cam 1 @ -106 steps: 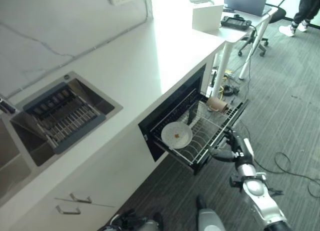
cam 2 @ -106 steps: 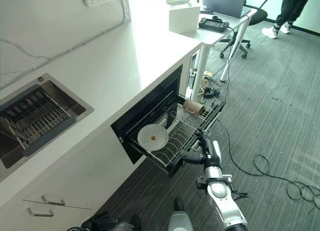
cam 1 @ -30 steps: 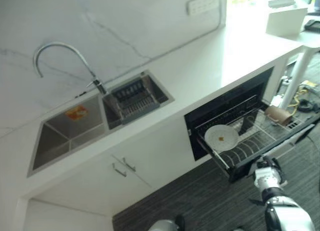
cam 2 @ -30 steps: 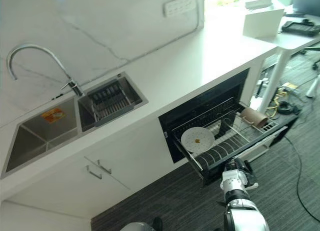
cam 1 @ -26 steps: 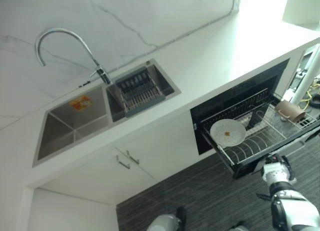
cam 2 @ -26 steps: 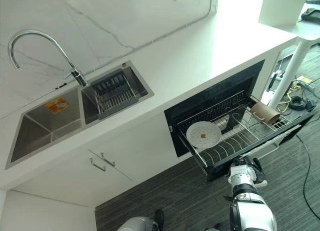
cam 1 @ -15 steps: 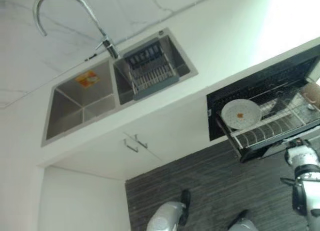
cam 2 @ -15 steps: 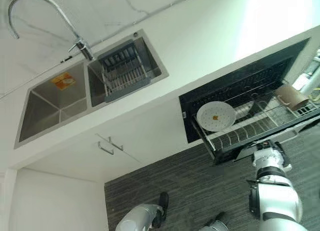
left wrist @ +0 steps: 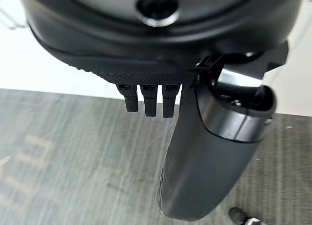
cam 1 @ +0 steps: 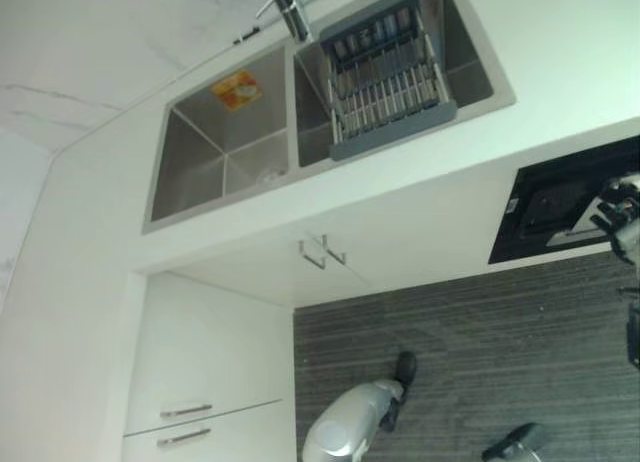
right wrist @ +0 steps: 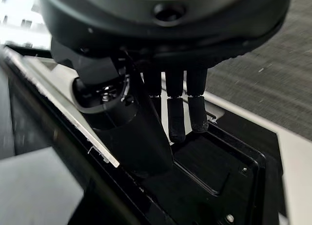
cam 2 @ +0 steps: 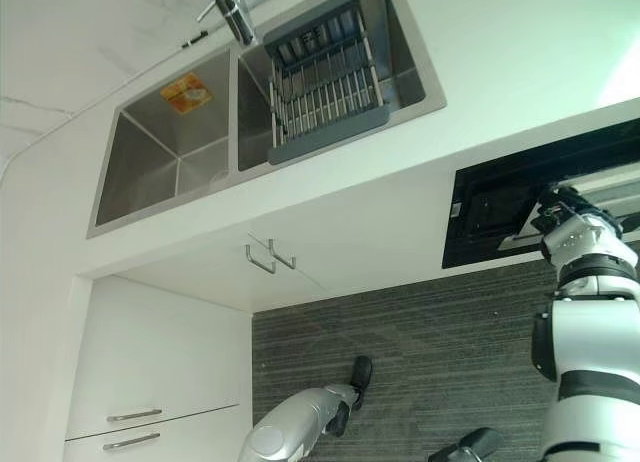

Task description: Place the dishes in the dishwasher.

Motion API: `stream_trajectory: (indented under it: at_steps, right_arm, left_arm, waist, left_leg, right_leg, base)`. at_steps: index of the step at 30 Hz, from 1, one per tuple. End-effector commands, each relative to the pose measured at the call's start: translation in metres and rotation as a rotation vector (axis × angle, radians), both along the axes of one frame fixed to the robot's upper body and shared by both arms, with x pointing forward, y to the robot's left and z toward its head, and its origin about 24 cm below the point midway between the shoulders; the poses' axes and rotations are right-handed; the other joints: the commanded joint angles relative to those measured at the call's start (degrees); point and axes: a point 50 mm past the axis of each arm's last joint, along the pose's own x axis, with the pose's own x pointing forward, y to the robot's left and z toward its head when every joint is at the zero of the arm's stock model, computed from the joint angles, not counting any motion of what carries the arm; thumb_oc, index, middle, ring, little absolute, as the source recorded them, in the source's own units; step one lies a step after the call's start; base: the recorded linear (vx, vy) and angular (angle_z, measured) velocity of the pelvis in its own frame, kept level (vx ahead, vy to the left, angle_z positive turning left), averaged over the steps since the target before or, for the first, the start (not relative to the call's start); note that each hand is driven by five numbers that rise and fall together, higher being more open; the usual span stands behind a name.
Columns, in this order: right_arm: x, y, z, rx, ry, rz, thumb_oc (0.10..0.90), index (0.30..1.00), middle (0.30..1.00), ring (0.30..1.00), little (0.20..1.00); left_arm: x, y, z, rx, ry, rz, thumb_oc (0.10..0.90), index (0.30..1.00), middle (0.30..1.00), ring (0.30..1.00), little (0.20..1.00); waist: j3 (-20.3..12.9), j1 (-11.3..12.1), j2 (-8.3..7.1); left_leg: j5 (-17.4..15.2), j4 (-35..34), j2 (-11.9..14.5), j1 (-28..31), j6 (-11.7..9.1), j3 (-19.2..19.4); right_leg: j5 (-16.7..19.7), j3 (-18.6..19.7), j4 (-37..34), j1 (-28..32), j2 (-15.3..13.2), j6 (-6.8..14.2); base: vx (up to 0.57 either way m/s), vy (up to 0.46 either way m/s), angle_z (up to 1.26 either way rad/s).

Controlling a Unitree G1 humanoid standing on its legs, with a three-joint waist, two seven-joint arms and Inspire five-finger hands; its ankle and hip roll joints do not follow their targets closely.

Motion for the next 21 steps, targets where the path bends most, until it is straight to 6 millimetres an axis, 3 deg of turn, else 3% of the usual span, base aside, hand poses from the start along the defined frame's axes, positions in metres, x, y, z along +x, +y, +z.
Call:
stream_trajectory:
  at_steps: [1,8,11,12,15,16,17,18,21]
  right_arm:
    - [0.049,0.07,0.1,-0.145,-0.436,0.424,0.4,0.3,0.3,0.3,0.3]
    - [0.046,0.072,0.117,-0.267,-0.468,0.502,0.413,0.319,0.319,0.319,0.319]
    - [0.046,0.072,0.119,-0.314,-0.488,0.503,0.4,0.3,0.3,0.3,0.3]
    - [0.046,0.073,0.116,-0.458,-0.427,0.462,0.4,0.3,0.3,0.3,0.3]
    - [0.048,0.078,0.109,-0.456,-0.469,0.438,0.4,0.3,0.3,0.3,0.3]
    - [0.053,0.095,0.087,-0.436,-0.491,0.466,0.8,0.9,0.9,0.9,0.9]
    - [0.055,0.1,0.081,-0.435,-0.49,0.473,0.8,0.9,0.9,0.9,0.9]
    - [0.057,0.11,0.068,-0.421,-0.495,0.494,0.8,0.9,0.9,0.9,0.9]
    - [0.055,0.136,0.023,-0.357,-0.497,0.564,0.8,0.9,0.9,0.9,0.9]
  left_arm:
    - [-0.005,0.038,0.006,0.097,0.049,-0.1,0.8,0.9,0.9,0.9,0.9]
    - [0.003,0.04,0.006,0.091,-0.001,-0.127,0.8,0.9,0.9,0.9,0.9]
    - [0.0,0.042,0.007,0.092,-0.011,-0.132,0.8,0.9,0.9,0.9,0.9]
    - [-0.001,0.043,0.007,0.096,-0.023,-0.13,0.8,0.9,0.9,0.9,0.9]
    - [0.004,0.042,0.007,0.109,-0.052,-0.116,0.8,0.9,0.9,0.9,0.9]
    - [0.013,0.039,0.007,0.118,-0.093,-0.105,0.8,0.9,0.9,0.9,0.9]
    - [0.016,0.039,0.007,0.118,-0.105,-0.106,0.8,0.9,0.9,0.9,0.9]
    - [0.02,0.038,0.007,0.125,-0.124,-0.1,0.8,0.9,0.9,0.9,0.9]
    - [0.035,0.037,0.007,0.157,-0.191,-0.061,0.8,0.9,0.9,0.9,0.9]
  waist:
    - [-2.5,3.7,-1.12]
    - [-1.9,4.5,-1.81]
    - [-1.7,4.5,-1.95]
    - [-1.5,4.1,-2.48]
    - [-1.0,3.9,-3.51]
    - [-0.1,3.0,-4.76]
    - [-0.3,2.8,-5.28]
    - [0.2,2.3,-5.8]
    - [0.9,0.1,-8.01]
  left_leg:
    - [-10.5,9.7,8.3,-1.3,-7.3,-2.9]
    - [-9.9,9.7,8.2,-2.4,-7.1,-3.8]
    - [-9.9,9.7,8.4,-2.3,-7.2,-3.9]
    - [-10.2,9.7,8.8,-2.0,-7.4,-3.6]
    - [-10.5,9.7,9.3,-1.8,-7.4,-3.9]
    - [-9.5,9.7,9.9,-1.8,-7.2,-3.6]
    - [-10.8,9.7,10.2,-1.2,-7.4,-3.6]
    - [-9.5,9.7,10.3,-1.6,-7.1,-3.4]
    - [-9.8,9.7,11.5,-0.8,-7.0,-2.3]
  right_leg:
    - [0.3,8.6,-3.1,-3.1,-0.4,3.9]
    - [0.9,8.2,-3.1,-3.3,-0.4,4.1]
    - [0.8,8.2,-3.1,-3.2,0.1,4.2]
    - [0.9,8.5,-3.1,-3.3,0.5,4.2]
    - [1.2,8.5,-3.1,-3.0,0.9,4.1]
    - [3.1,7.6,-3.1,-3.1,1.2,3.3]
    - [1.7,8.3,-3.1,-2.5,1.6,4.0]
    - [3.2,7.8,-3.1,-2.9,1.7,3.1]
    - [3.0,8.8,-3.1,-2.6,3.3,2.7]
  base:
    - [0.0,0.03,0.27]
    - [-0.01,0.001,0.04]
    - [-0.02,-0.011,0.01]
    - [-0.04,-0.017,0.0]
    - [-0.06,-0.109,-0.06]
    - [-0.02,-0.204,-0.08]
    - [-0.12,-0.188,-0.1]
    - [-0.03,-0.141,-0.02]
    - [-0.07,-0.153,-0.04]
